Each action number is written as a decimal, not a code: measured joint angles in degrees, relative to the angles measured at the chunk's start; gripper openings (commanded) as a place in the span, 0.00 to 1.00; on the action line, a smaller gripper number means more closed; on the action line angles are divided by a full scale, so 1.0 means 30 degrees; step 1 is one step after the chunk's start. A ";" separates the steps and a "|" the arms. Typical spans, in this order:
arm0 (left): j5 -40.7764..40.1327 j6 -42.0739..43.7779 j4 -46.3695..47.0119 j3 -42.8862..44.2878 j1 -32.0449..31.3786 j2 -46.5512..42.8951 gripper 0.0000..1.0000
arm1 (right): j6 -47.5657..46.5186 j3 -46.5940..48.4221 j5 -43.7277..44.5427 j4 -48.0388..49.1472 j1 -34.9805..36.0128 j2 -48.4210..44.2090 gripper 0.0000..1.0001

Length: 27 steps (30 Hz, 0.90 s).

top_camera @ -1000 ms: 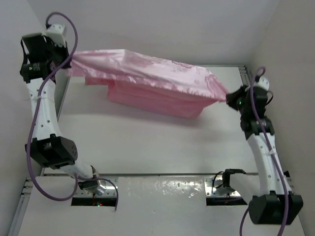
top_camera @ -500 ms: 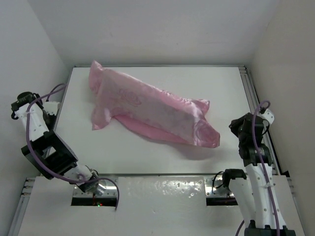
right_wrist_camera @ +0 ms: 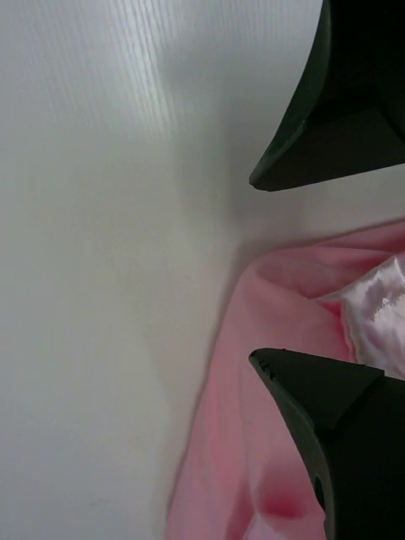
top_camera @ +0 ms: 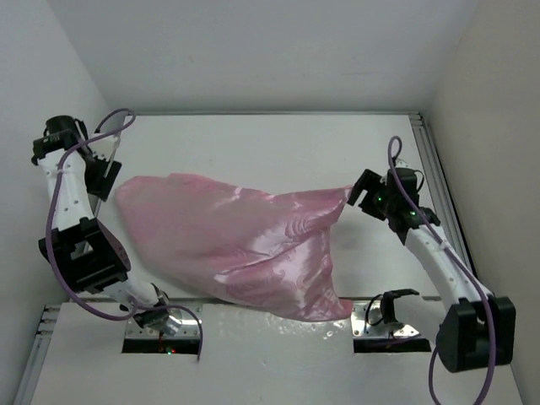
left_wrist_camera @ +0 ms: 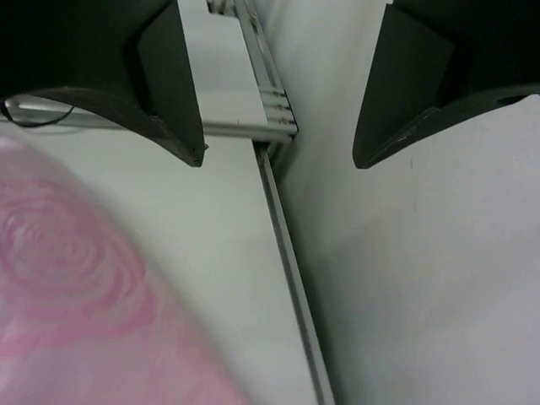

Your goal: Put the pillow into the pillowcase

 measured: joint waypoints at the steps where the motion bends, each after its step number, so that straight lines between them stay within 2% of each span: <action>1: 0.0109 -0.0087 0.0211 0.0197 -0.0452 0.0262 0.71 | 0.0029 -0.0124 -0.0459 0.0474 0.0153 0.0685 0.78; 6: 0.1967 -0.1166 0.1537 0.2259 -0.1778 0.3053 0.82 | 0.0080 -0.0313 -0.2135 0.2747 0.0969 0.3402 0.81; 10: 0.3126 -0.2586 0.2608 0.5486 -0.1872 0.6572 0.85 | -0.0255 -0.0175 -0.2222 0.3366 0.1341 0.2892 0.86; 13: 0.3847 -0.3330 0.3198 0.7424 -0.1960 0.9326 0.86 | -0.0503 -0.0058 -0.2244 0.3424 0.0211 0.1632 0.86; 17: 0.5231 -0.4146 0.3483 0.7584 -0.2069 1.1657 0.88 | -0.0794 -0.0058 -0.3592 0.3432 -0.1581 0.0306 0.86; 19: 0.6040 -0.4495 0.3606 0.7584 -0.2222 1.2466 0.89 | -0.1290 -0.0058 -0.4918 0.3410 -0.1639 0.0087 0.86; 23: 0.7679 -0.5151 0.3927 0.7788 -0.2936 1.3763 0.90 | -0.2514 -0.0058 -0.7184 0.2951 -0.0605 -0.0219 0.90; 26: 0.7803 -0.5297 0.4197 0.7599 -0.3694 1.4396 0.90 | -0.2922 -0.0066 -0.7876 0.2790 0.0423 -0.0648 0.99; 27: 0.7694 -0.5355 0.4364 0.7300 -0.3891 1.4498 0.89 | -0.2943 -0.0073 -0.7978 0.2827 0.0648 -0.0699 0.99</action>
